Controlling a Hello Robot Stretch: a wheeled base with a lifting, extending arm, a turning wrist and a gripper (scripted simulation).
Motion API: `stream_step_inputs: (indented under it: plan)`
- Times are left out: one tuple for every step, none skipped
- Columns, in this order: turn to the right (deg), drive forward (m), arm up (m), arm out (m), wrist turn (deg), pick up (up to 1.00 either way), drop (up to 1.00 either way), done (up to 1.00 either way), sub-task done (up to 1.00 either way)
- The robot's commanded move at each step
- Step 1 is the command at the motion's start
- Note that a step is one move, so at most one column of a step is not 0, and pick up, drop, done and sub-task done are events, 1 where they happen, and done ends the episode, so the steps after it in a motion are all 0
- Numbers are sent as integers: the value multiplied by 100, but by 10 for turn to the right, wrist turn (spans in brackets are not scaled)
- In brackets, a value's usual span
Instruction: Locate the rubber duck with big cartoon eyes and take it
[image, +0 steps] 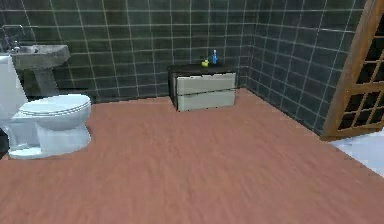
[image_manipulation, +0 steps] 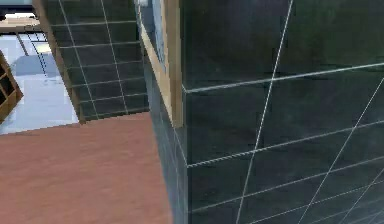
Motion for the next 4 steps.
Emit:
stream_step_inputs:
  plan:
    - [0,100,0,0,0,0,0,0,0]
    - [30,0,0,0,0,0,0,0,0]
    - [0,100,0,0,0,0,0,0,0]
    - [0,55,0,0,0,0,0,0,0]
